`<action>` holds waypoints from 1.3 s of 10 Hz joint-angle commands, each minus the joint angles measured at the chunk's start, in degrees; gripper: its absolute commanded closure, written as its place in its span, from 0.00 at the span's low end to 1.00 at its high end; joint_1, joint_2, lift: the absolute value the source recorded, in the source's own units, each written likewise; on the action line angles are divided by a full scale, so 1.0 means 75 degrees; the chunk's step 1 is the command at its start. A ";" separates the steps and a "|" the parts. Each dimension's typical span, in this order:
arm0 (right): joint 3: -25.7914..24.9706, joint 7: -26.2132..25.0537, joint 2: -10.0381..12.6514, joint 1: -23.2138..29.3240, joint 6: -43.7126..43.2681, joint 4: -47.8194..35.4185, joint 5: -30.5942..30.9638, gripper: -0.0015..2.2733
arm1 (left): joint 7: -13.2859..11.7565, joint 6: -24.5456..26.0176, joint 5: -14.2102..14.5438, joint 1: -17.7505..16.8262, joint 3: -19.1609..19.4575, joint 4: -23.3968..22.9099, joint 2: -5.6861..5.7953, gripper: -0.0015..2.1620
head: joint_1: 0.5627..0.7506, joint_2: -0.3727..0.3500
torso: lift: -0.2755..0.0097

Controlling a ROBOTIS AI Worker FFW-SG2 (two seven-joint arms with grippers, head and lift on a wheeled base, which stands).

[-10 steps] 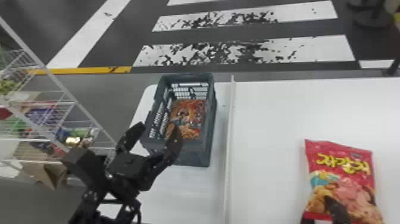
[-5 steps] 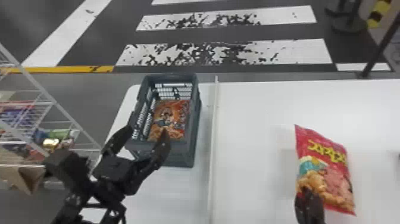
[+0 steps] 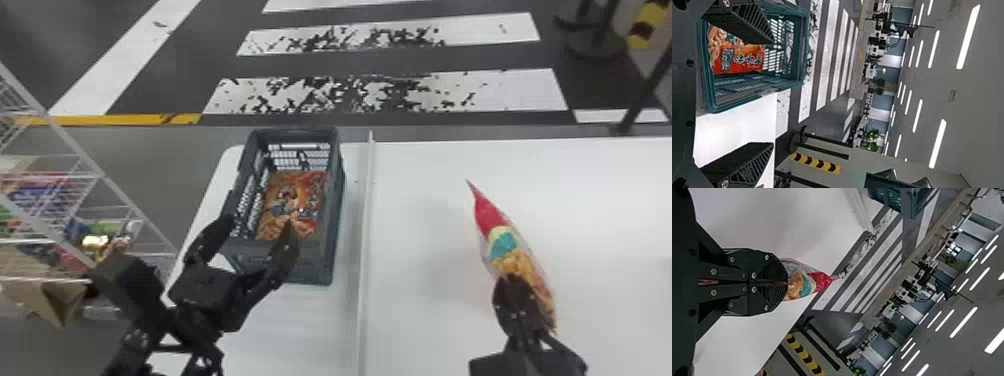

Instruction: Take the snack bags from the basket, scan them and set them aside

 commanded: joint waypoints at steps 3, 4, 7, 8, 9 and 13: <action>-0.1587 0.0663 0.0434 0.0426 -0.1567 -0.0925 -0.2635 0.99 | -0.0011 0.0000 -0.0033 0.0000 -0.0030 0.0015 0.0057 0.03 | 0.70 0.80 | 0.70; -0.1962 0.0722 0.0528 0.0508 -0.1825 -0.0983 -0.3292 0.99 | -0.0011 0.0000 -0.0044 0.0000 -0.0030 0.0015 0.0068 0.03 | 0.70 0.78 | 0.70; -0.3064 0.0557 0.0962 0.0695 -0.2270 -0.0726 -0.4932 0.99 | -0.0034 0.0000 -0.0103 0.0000 -0.0030 0.0038 0.0115 0.03 | 0.70 0.70 | 0.70; -0.3334 0.0288 0.1114 0.0754 -0.2270 -0.0538 -0.5225 0.99 | -0.0034 0.0000 -0.0103 0.0000 -0.0030 0.0038 0.0127 0.03 | 0.70 0.65 | 0.70; -0.3439 -0.0181 0.1184 0.0766 -0.2247 -0.0315 -0.5237 0.99 | -0.0034 0.0000 -0.0103 0.0011 -0.0030 0.0038 0.0127 0.03 | 0.70 0.63 | 0.70; -0.3791 -0.1376 0.1442 0.0789 -0.1567 0.0317 -0.5073 0.99 | -0.0104 0.0000 -0.0138 -0.0012 -0.0088 0.0038 0.0068 0.03 | 0.70 0.46 | 0.70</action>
